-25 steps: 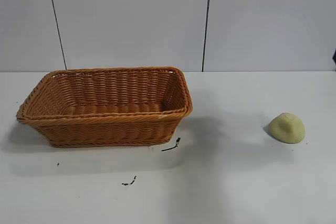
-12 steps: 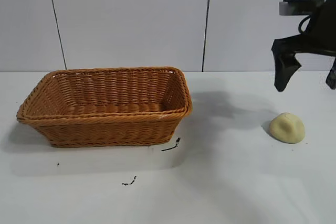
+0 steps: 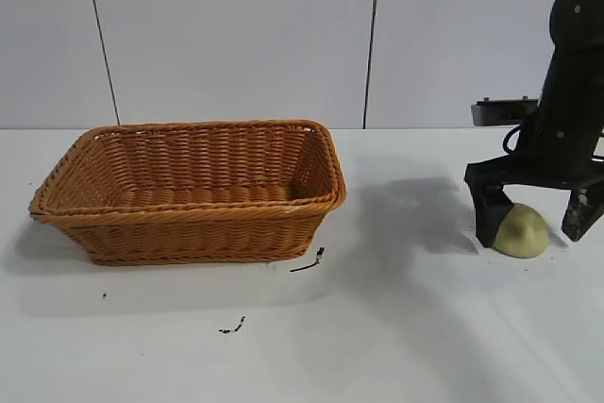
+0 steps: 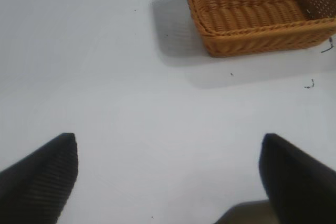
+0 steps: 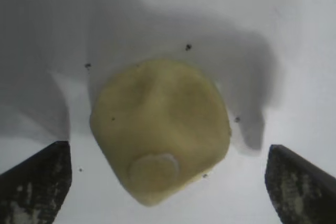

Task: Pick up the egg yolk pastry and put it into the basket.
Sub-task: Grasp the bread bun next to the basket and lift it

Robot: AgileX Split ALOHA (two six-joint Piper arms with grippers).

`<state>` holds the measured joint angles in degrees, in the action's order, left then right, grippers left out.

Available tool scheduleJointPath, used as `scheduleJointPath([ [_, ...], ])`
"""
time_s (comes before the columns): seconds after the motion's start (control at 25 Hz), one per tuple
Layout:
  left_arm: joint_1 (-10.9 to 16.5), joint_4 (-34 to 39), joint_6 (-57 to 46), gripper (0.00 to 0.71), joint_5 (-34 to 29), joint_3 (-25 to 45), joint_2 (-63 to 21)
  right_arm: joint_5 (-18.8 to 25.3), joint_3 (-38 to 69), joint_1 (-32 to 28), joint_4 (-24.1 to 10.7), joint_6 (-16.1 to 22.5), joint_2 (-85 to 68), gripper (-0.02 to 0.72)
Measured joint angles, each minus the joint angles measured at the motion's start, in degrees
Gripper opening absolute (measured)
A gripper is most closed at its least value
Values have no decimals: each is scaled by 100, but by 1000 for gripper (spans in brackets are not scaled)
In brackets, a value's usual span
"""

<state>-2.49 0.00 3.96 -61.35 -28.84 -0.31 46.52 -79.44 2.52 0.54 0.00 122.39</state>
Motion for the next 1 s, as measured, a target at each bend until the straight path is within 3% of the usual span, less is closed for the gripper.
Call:
scheduleJointPath([
  [0.28,0,0,0,696,0,0,0,-347,0,0,0,0,6,689],
  [0.4,0,0,0,696,0,0,0,-357,0,0,0,0,6,644],
  [0.56,0,0,0,696,0,0,0,-285,0,0,30,0,6,511],
  [0.76,0,0,0,696,0,0,0,-267,-6,0,44,0,6,188],
  [0.8,0,0,0,696,0,0,0,-267,-6,0,44,0,6,151],
  [1.0,0,0,0,696,0,0,0,-141,-86,0,44,0,-128,108],
])
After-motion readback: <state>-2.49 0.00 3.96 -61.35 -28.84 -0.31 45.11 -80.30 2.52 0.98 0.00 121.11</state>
